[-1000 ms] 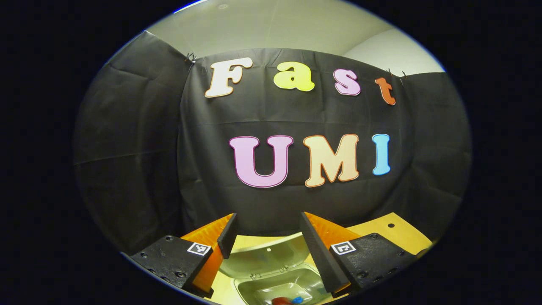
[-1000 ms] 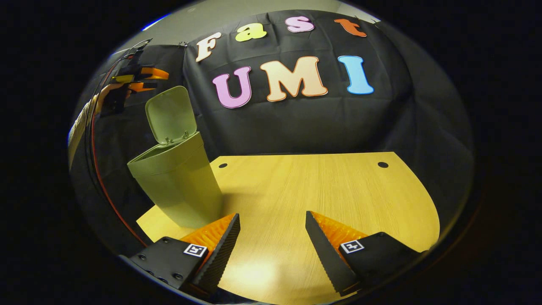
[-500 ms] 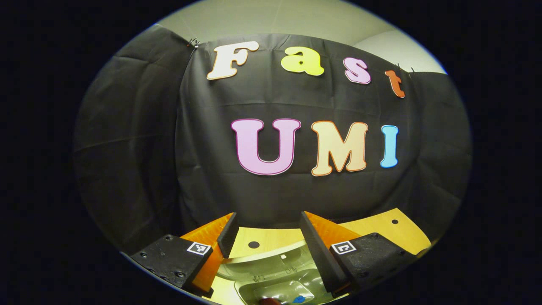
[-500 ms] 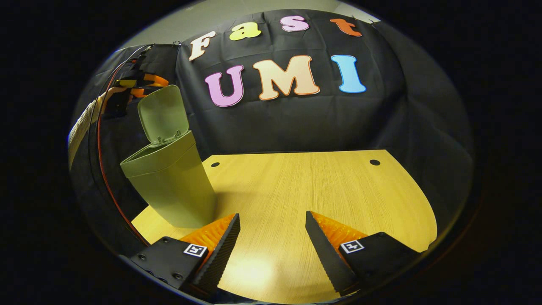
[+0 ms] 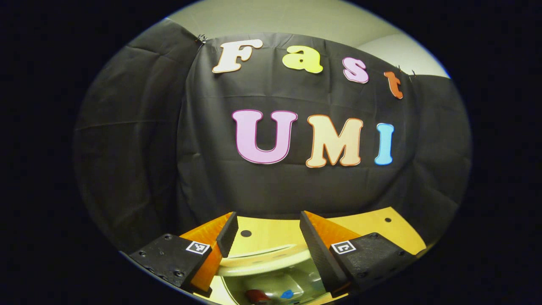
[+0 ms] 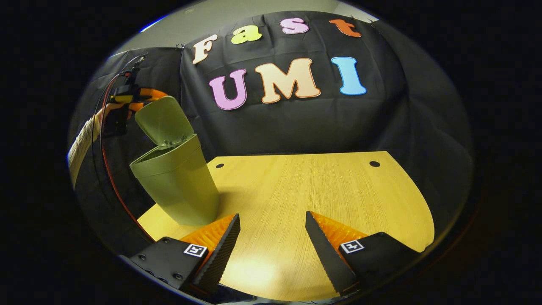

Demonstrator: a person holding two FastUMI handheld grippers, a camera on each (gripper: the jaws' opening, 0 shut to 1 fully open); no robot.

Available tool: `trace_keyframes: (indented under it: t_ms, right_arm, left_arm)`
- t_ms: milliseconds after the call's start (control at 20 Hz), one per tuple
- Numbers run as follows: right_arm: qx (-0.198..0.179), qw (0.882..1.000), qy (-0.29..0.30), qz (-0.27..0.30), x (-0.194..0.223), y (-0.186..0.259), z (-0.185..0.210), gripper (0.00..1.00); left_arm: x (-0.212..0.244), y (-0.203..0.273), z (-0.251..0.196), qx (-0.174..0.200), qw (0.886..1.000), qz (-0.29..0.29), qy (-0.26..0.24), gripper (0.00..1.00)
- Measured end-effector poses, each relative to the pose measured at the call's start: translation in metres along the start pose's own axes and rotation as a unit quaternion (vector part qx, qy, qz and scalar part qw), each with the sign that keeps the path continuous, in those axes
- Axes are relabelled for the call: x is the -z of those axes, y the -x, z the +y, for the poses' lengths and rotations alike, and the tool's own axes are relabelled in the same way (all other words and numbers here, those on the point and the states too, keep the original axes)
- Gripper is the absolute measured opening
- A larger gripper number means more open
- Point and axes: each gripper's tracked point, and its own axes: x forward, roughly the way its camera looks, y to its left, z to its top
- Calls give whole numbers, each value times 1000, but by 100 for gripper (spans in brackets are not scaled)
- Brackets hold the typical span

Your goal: Press the lid of the desktop garbage bin to open it, pick up the crumpled paper on the desktop and throw it into the bin, then pick up the pop can on the desktop and drop it into the bin, and finally close the garbage bin lid.

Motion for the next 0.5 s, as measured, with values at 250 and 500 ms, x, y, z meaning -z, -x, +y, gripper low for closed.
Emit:
trace_keyframes:
  t_ms: [250, 500]
  right_arm:
    - [-14, 1000, 16, 12, 10, 3, -11, 98]
    - [-30, 998, 39, 24, 17, 4, -14, 98]
  left_arm:
    - [52, 33, -25, -12, 1000, 4, -18, 88]
    - [95, 47, -38, -34, 999, 0, -22, 88]
